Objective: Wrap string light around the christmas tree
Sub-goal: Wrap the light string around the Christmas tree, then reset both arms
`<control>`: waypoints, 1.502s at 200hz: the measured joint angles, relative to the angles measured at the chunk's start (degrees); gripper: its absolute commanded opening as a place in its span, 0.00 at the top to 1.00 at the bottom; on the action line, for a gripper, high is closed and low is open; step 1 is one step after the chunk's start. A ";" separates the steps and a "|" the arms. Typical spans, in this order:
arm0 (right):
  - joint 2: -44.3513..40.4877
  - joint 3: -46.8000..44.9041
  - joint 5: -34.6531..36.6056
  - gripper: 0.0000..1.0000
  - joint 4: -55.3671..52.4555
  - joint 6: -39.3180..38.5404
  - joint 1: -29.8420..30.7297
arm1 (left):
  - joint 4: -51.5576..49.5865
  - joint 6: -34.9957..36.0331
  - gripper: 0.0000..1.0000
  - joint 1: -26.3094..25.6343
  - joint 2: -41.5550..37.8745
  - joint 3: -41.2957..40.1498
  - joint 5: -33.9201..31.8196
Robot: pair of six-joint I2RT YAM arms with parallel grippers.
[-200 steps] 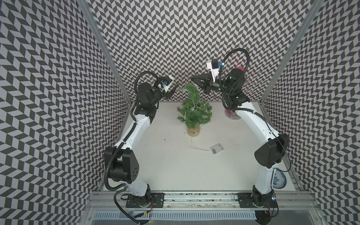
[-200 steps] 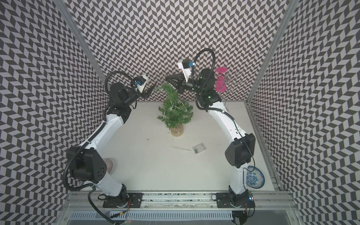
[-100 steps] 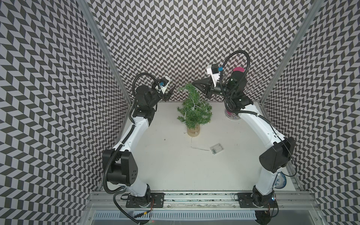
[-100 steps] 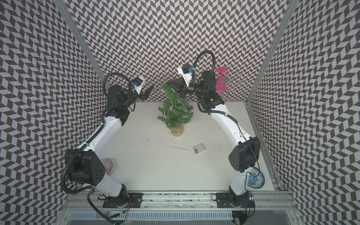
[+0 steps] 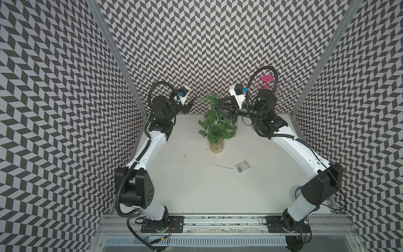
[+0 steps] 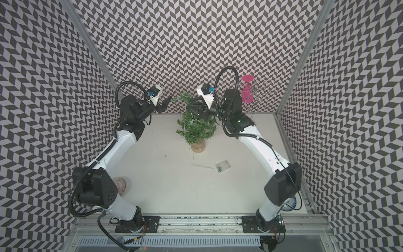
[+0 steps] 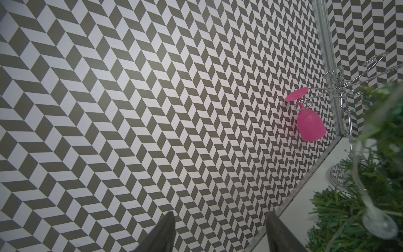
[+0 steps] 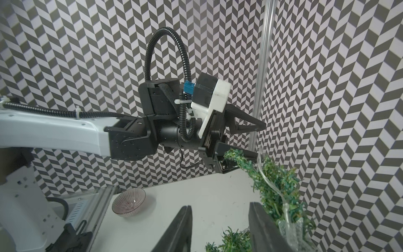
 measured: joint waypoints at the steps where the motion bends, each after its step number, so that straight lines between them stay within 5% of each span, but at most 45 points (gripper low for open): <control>1: -0.04 0.00 0.04 0.49 0.00 -0.04 0.00 | 0.00 0.00 0.33 0.00 0.00 0.00 0.00; 68: -1.64 -0.92 2.82 0.42 -1.57 -1.81 0.00 | -3.15 -2.12 0.32 0.07 -2.71 -1.33 1.42; 139: -14.03 -10.40 8.63 0.39 -1.62 -1.55 -0.72 | -2.86 -10.32 0.28 3.67 -10.67 -14.58 7.69; 182: -17.68 -16.35 11.34 0.37 -1.73 -0.24 -3.34 | -0.94 -15.08 0.12 4.85 -17.14 -22.45 10.54; 192: -17.84 -17.75 12.26 0.33 -2.21 -0.02 -3.91 | -0.81 -15.78 0.01 5.01 -18.16 -23.19 10.88; 225: -19.63 -23.69 15.61 0.00 -3.65 1.40 -6.19 | -0.44 -17.81 0.00 5.77 -21.57 -25.75 11.06; 300: -30.91 -38.64 26.43 0.01 -2.91 5.35 -12.85 | -0.61 -23.28 0.00 6.05 -28.44 -34.16 4.42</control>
